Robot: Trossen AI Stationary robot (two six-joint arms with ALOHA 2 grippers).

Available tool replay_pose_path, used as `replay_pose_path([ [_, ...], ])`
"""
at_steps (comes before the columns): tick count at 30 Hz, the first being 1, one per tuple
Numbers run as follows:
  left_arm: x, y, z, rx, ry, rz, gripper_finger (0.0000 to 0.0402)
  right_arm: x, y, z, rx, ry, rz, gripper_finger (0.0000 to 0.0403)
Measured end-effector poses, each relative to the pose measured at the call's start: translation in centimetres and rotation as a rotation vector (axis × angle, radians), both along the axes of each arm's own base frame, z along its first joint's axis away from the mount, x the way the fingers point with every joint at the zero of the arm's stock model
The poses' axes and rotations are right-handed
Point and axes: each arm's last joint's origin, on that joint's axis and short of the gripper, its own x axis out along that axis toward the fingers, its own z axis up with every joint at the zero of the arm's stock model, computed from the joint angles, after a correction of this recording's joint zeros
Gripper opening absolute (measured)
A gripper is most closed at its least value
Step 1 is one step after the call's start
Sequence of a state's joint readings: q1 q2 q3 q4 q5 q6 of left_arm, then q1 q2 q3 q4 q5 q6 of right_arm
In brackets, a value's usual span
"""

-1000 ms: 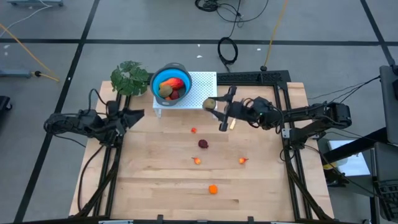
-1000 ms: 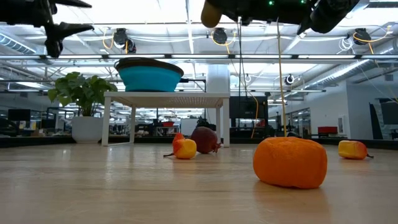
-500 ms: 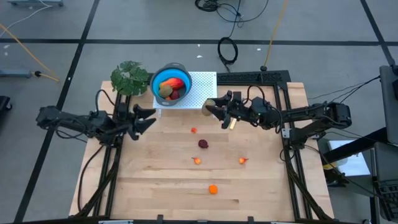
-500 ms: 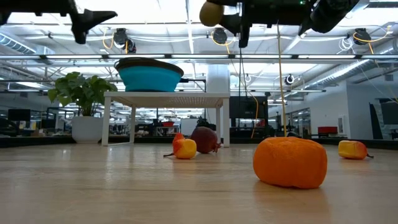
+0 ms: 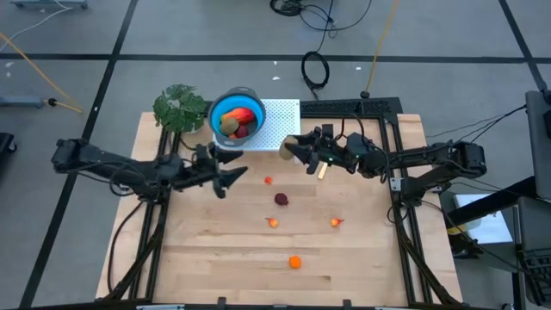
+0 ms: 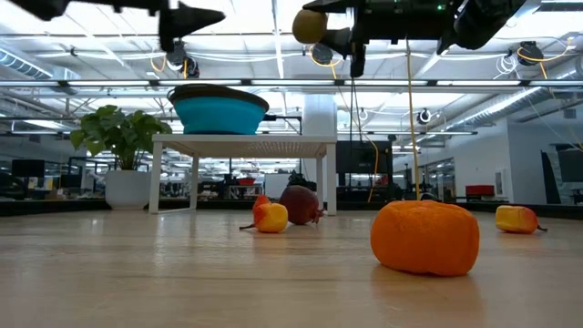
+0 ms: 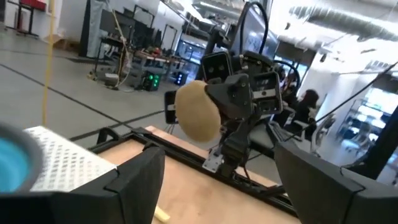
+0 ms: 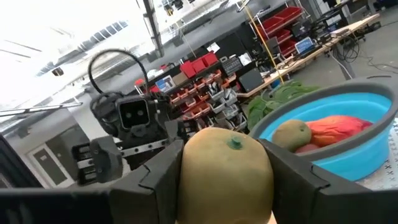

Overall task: Pick & Place Fruit
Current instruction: Put the kiwi into the strainer bowl on the shelf

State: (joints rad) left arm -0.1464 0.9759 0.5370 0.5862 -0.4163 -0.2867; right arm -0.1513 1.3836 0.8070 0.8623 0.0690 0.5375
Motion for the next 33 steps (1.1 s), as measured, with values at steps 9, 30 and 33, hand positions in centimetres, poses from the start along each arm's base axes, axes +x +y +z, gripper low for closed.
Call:
replay_pose_path([
  [9, 5.8, -0.7, 1.8, 0.09, 0.108, -0.011, 0.0303, 0.0, 0.2, 0.0, -0.014, 0.002, 0.074, 0.018],
  [30, 10.8, -0.2, 1.3, -0.037, 0.166, -0.062, 0.0303, 0.2, 2.7, 0.5, -0.134, -0.034, 0.24, 0.018],
  [33, 10.9, 0.2, 1.5, -0.039, 0.152, -0.093, 0.0303, 0.2, 3.0, 0.5, -0.146, -0.031, 0.224, 0.018],
])
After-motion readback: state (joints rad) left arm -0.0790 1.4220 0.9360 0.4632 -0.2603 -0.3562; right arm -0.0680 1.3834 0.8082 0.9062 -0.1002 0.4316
